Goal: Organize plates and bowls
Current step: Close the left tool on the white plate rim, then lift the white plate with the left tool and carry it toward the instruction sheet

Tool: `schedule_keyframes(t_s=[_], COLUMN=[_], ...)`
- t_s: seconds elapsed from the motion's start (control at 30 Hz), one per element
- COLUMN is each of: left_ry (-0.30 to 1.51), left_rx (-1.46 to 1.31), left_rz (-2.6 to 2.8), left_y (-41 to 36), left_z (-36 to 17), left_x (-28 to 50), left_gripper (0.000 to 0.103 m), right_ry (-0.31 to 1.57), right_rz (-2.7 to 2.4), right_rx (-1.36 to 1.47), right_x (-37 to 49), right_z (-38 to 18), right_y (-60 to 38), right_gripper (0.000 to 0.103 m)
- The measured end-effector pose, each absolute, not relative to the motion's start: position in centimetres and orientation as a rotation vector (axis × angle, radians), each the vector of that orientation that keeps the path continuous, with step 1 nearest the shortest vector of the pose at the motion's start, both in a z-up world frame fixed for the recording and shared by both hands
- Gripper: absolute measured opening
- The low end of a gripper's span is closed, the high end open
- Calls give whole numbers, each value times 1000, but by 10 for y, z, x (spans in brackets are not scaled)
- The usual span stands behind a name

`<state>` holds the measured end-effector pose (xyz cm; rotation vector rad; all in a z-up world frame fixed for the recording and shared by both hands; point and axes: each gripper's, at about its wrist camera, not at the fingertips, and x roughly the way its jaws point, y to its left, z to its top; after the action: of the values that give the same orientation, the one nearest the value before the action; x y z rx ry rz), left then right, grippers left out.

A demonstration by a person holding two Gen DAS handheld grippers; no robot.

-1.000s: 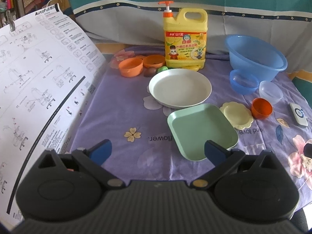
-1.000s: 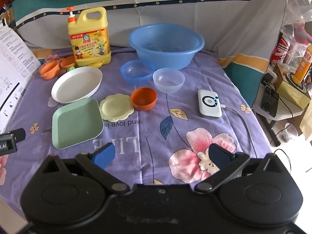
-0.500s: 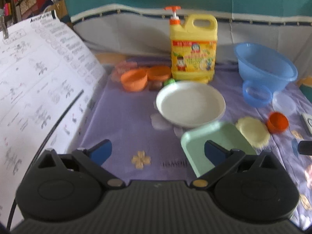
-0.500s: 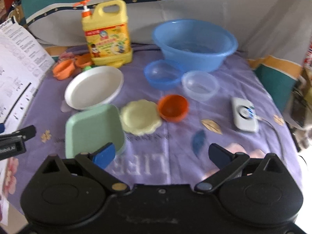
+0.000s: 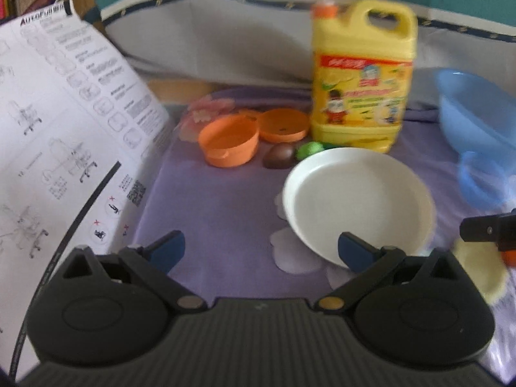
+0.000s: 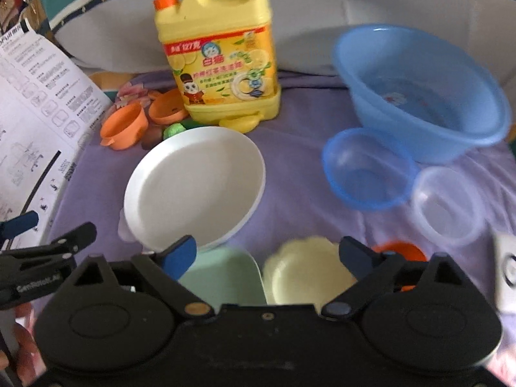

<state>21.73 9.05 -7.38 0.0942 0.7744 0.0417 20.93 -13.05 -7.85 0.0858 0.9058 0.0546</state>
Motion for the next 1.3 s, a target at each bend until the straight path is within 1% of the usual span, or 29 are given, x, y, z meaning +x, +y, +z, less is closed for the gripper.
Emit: schedule_keyframes(t_s=[0.1, 0.13, 0.17, 0.2, 0.23, 0.27, 0.3, 0.37, 0.4, 0.43, 0.47, 0.5, 0.53, 0.57, 0.6, 0.63, 0.67, 0.77, 1.0, 1.3], left_ry=[778, 777, 781, 792, 800, 808, 814, 827, 833, 841, 847, 853, 859, 863, 870, 876, 880, 866, 828, 765], left_rx=[67, 60, 50, 40, 36, 33, 33, 31, 26, 20, 14, 9, 3, -4, -11, -17, -17, 35, 46, 57], left_rz=[43, 40, 34, 30, 27, 22, 17, 8, 3, -2, -5, -9, -15, -24, -36, -49, -57, -21, 18, 37], left_y=[93, 92, 92, 92, 91, 90, 88, 86, 85, 85, 85, 85, 84, 84, 84, 82, 81, 74, 83, 107], left_z=[-84, -86, -90, -94, -98, -102, -105, -112, -115, -117, -120, -122, -123, -125, -127, -128, -129, -131, -108, -67], left_x=[238, 243, 250, 257, 262, 267, 271, 278, 281, 284, 286, 288, 290, 291, 292, 293, 293, 291, 276, 219], left_gripper=[100, 100, 97, 92, 89, 83, 80, 73, 70, 68, 62, 56, 52, 43, 33, 28, 23, 21, 20, 20], right_ry=[938, 941, 948, 957, 962, 968, 974, 982, 984, 987, 989, 984, 970, 965, 961, 957, 955, 950, 935, 874], right_rz=[65, 63, 59, 62, 68, 73, 75, 70, 66, 64, 64, 66, 68, 75, 80, 85, 90, 82, 106, 173], right_rx=[129, 133, 135, 141, 149, 155, 159, 156, 155, 155, 156, 153, 143, 136, 127, 118, 113, 105, 115, 72], right_x=[241, 248, 255, 260, 264, 269, 273, 282, 285, 289, 293, 294, 295, 294, 295, 297, 298, 300, 291, 242], right_z=[-91, -95, -99, -103, -106, -110, -113, -120, -123, -125, -128, -130, -131, -131, -131, -132, -133, -133, -118, -79], right_y=[-128, -127, -126, -125, -124, -122, -122, -122, -122, -123, -124, -124, -123, -122, -121, -119, -117, -112, -101, -78], right_gripper=[81, 74, 70, 67, 62, 59, 57, 49, 48, 44, 40, 39, 35, 30, 28, 24, 23, 23, 23, 23])
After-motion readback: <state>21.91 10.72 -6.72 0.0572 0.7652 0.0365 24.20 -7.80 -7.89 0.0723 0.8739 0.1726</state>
